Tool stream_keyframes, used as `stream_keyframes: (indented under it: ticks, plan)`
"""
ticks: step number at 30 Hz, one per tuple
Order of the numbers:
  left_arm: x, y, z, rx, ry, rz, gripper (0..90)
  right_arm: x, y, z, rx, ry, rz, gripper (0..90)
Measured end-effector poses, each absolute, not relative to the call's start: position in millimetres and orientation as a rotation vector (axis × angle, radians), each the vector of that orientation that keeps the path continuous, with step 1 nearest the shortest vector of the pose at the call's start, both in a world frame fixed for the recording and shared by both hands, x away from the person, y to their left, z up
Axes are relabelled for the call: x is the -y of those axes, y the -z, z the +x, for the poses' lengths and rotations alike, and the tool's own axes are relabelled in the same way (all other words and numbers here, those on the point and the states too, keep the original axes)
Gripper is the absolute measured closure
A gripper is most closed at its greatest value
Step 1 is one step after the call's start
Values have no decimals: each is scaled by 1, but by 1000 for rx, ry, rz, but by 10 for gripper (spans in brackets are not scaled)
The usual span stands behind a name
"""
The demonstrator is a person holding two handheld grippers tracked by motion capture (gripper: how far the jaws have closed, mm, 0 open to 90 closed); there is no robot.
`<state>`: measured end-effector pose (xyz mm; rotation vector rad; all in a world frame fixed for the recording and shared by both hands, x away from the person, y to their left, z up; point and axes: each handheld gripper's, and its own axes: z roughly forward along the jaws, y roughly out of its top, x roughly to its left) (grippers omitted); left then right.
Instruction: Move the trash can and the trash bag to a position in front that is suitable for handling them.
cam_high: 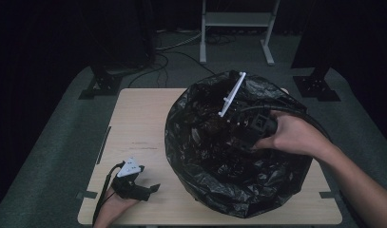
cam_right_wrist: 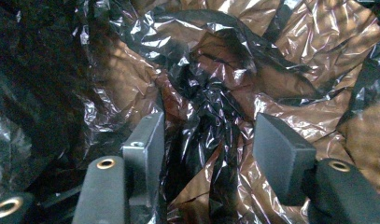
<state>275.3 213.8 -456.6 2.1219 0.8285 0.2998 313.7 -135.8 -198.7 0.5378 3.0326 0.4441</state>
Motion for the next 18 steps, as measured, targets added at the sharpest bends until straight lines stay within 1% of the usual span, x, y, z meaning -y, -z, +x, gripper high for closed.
stream_keyframes:
  ticks: [3,9,18]
  plan:
    - [-215,452,276,-779,-254,2140,60,135,199,314,-3036,-441,537,420]
    - [-213,440,277,-695,-206,2175,60,136,200,313,-3039,-431,529,403]
    - [-206,407,275,-524,-120,2232,61,141,200,312,-3037,-438,534,396]
